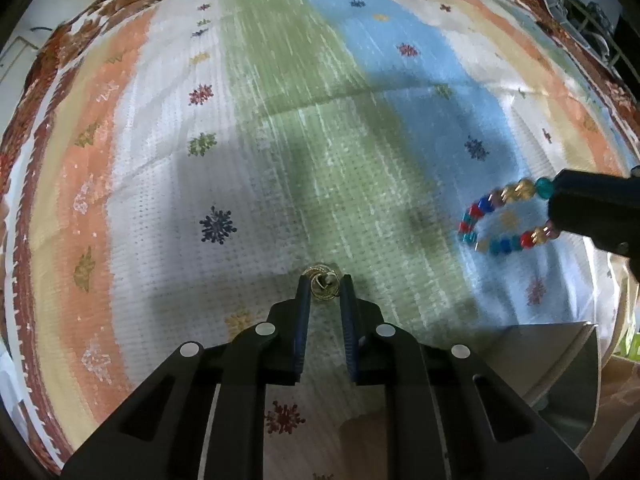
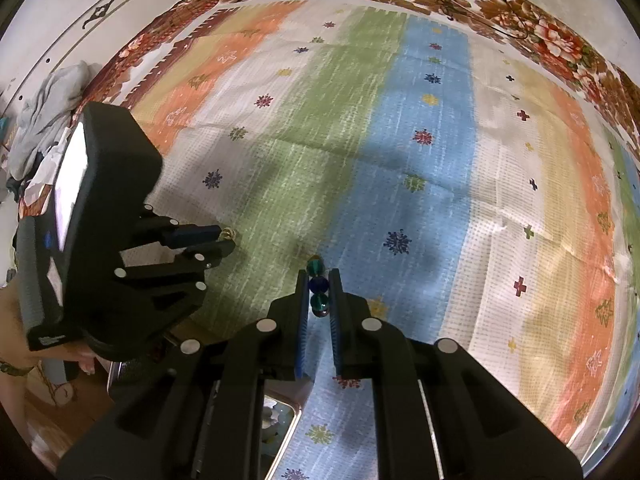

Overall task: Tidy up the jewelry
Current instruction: 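Carry the multicolour bracelet with the right tool while the left tool carries the gold ring to the tin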

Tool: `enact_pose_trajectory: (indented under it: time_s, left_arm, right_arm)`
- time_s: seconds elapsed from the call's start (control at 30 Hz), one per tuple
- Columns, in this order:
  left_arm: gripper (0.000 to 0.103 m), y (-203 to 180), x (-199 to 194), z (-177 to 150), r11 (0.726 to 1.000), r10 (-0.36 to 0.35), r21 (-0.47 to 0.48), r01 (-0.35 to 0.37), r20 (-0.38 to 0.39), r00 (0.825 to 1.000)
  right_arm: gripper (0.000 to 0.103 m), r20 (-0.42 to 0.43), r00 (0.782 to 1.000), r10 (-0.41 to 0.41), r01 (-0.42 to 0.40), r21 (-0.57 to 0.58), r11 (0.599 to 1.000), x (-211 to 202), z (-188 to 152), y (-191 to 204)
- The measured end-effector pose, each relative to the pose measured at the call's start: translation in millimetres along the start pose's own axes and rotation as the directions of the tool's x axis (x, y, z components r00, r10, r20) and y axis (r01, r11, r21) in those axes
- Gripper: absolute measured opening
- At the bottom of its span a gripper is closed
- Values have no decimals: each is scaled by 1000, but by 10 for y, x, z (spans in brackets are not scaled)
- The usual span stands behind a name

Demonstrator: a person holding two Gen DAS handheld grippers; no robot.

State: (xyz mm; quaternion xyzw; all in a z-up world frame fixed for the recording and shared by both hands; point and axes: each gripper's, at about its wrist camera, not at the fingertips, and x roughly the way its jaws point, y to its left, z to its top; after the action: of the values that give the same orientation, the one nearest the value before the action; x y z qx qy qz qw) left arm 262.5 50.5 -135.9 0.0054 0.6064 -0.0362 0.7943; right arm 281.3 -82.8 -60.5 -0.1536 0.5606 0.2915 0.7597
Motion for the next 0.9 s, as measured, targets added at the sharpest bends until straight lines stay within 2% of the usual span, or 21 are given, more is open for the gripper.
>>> enact_pose_trajectory:
  time_s: [0.37,0.53,0.9]
  left_arm:
    - [14,31,-183,-42,1000,-1,-15,2,36,999]
    - [15,52,-407,-32,999,-15,-27,17,77,997]
    - [15,16,-858,-186,999,-28,-34,34,167,985]
  right_arm:
    - [11,21,1000,9,-9,-1,1000,-99,2,25]
    - [11,40,999,17,-17,1,1000,-191,-15,21]
    - [11,131,990,49,-51,10,999,-598,-119,120]
